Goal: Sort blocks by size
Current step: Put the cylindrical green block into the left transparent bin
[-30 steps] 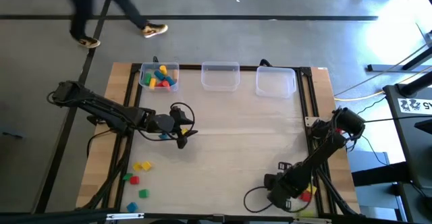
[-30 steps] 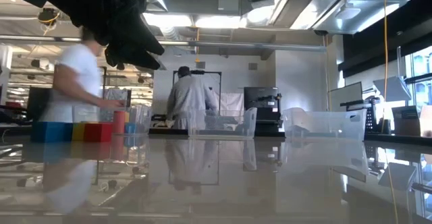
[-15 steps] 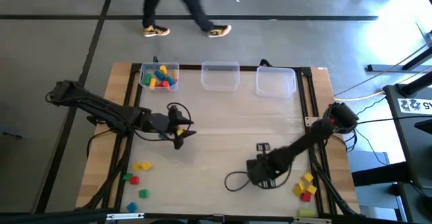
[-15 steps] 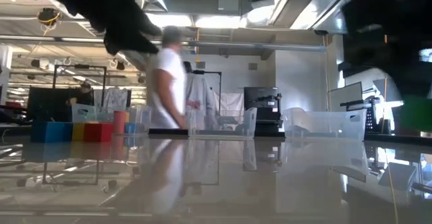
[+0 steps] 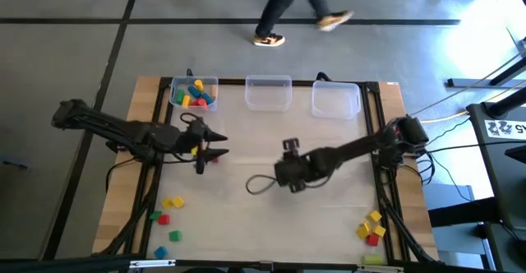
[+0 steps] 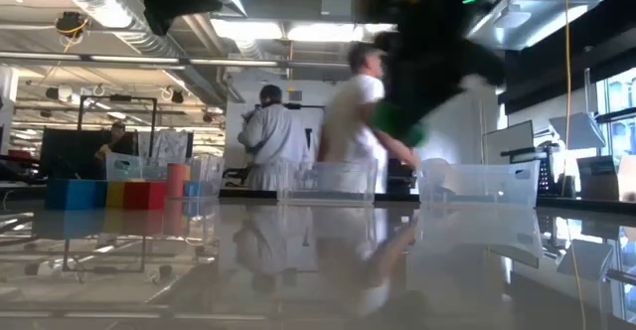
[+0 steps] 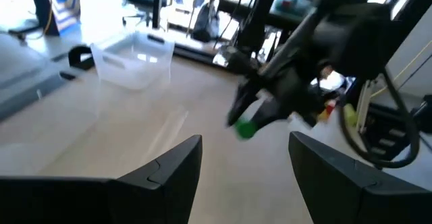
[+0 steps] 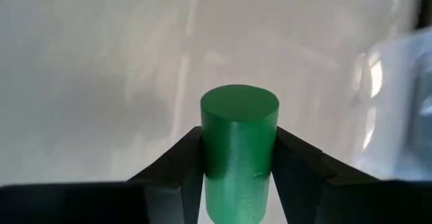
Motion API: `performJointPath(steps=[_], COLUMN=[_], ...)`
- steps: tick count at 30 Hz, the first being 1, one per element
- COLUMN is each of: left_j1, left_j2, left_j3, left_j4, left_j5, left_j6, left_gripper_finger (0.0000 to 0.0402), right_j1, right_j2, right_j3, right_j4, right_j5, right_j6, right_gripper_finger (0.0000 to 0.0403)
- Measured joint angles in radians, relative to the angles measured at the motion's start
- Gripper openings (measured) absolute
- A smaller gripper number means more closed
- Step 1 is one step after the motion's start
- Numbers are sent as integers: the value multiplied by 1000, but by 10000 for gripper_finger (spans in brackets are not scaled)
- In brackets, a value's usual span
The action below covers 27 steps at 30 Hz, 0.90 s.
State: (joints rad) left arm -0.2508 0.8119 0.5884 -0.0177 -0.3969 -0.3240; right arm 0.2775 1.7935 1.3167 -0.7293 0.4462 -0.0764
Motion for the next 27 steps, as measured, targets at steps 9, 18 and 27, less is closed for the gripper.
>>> performJointPath(steps=[9,18,27], left_j1=[3,3,3], left_j2=[-97,-153,-157], left_j3=[0,1,1], left_j4=[40,148,168], left_j5=[-39,-59,-63], left_j6=[81,208,235], left_gripper_finger=[219,219,219], right_j1=[-169,-296,-398], right_j2=[23,95,213], right_j3=[-1,-2,0], right_j4=[440,791,1180], right_j5=[-18,-109,-212], right_j6=[-322,-429,-429], right_gripper_finger=[146,147,147])
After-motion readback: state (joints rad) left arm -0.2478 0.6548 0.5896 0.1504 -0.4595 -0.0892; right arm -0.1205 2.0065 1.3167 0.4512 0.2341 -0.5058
